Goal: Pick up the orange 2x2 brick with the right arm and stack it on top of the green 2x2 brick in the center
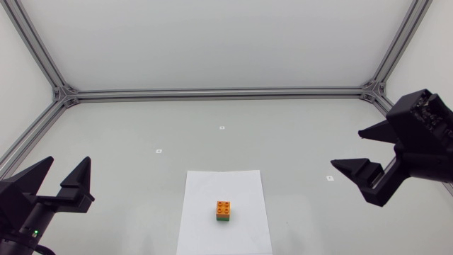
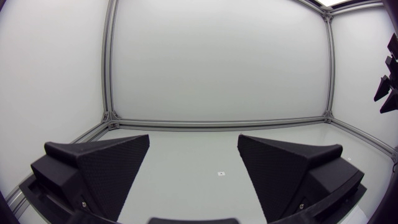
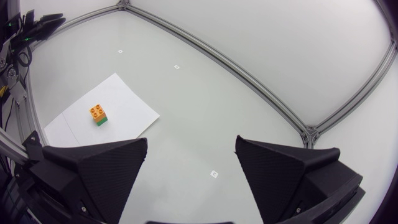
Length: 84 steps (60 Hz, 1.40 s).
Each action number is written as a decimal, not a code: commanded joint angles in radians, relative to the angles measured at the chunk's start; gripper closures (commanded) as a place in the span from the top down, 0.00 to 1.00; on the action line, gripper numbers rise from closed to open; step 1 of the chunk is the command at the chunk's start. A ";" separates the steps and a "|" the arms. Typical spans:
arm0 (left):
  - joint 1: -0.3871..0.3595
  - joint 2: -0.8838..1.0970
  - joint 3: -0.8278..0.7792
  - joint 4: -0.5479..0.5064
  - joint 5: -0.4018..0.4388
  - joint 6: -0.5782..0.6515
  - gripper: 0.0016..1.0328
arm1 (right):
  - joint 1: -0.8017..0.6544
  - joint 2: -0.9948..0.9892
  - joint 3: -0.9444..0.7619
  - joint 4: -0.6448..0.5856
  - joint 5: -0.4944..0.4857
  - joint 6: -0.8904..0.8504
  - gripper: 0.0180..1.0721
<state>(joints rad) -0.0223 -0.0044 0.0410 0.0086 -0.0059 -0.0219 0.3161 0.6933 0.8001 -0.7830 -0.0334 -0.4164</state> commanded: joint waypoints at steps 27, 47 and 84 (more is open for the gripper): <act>0.005 -0.008 -0.041 -0.013 0.004 0.013 0.96 | -0.313 -0.349 -0.362 0.325 -0.115 0.051 0.96; 0.005 -0.008 -0.041 -0.015 0.004 0.013 0.96 | -0.314 -0.491 -0.542 0.513 -0.054 0.201 0.96; 0.005 -0.008 -0.041 -0.015 0.004 0.013 0.96 | -0.316 -0.693 -0.800 0.783 0.033 0.416 0.96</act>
<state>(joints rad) -0.0223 -0.0044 0.0410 0.0086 -0.0059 -0.0223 0.0067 0.0086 0.0242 -0.0177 -0.0040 -0.0315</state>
